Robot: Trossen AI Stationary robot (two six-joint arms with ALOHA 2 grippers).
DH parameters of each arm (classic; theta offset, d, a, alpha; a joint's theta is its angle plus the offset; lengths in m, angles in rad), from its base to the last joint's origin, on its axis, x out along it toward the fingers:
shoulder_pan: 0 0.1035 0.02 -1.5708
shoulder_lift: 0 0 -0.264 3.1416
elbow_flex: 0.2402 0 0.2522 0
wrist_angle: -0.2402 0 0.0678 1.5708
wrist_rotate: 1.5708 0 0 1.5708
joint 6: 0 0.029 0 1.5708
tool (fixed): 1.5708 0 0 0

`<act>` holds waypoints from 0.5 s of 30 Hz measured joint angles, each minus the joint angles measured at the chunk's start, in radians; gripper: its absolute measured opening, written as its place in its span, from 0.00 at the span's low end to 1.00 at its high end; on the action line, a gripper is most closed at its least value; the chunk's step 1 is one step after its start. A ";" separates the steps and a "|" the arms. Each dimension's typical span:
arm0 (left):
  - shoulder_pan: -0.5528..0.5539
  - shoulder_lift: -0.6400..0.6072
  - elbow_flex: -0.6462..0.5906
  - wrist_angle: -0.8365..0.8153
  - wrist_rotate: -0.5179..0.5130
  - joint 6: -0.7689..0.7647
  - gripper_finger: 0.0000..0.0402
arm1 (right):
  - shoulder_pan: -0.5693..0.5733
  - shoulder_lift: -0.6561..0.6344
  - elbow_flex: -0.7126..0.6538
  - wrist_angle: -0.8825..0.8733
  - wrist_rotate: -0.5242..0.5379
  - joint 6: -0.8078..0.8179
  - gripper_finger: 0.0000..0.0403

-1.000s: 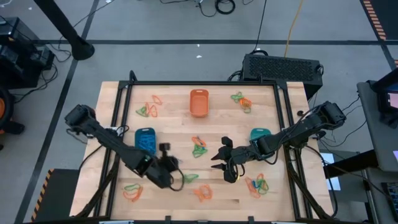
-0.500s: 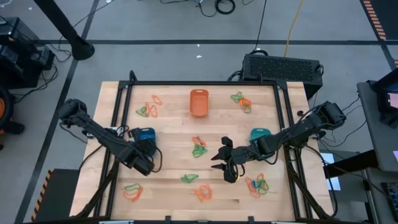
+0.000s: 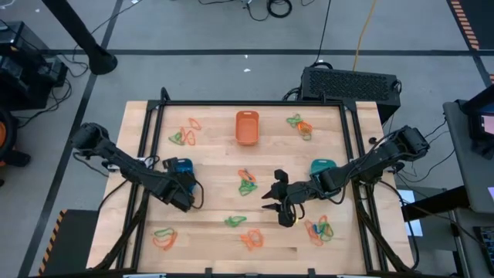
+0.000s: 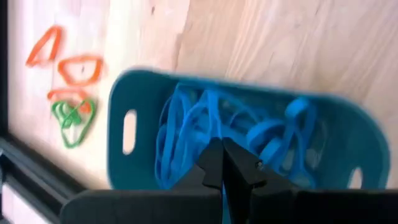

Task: Sort rubber bands into baskets
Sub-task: Put the blue rubber band into the blue bin

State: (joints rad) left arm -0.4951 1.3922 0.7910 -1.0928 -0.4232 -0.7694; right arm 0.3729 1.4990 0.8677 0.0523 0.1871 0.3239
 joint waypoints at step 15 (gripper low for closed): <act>0.124 0.000 0.000 -0.020 0.025 0.051 0.15 | -0.001 0.000 0.000 -0.058 0.000 -0.111 0.35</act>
State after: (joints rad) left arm -0.3714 1.3922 0.7910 -1.1126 -0.3986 -0.7189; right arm 0.3721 1.4990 0.8677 -0.0059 0.1871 0.2132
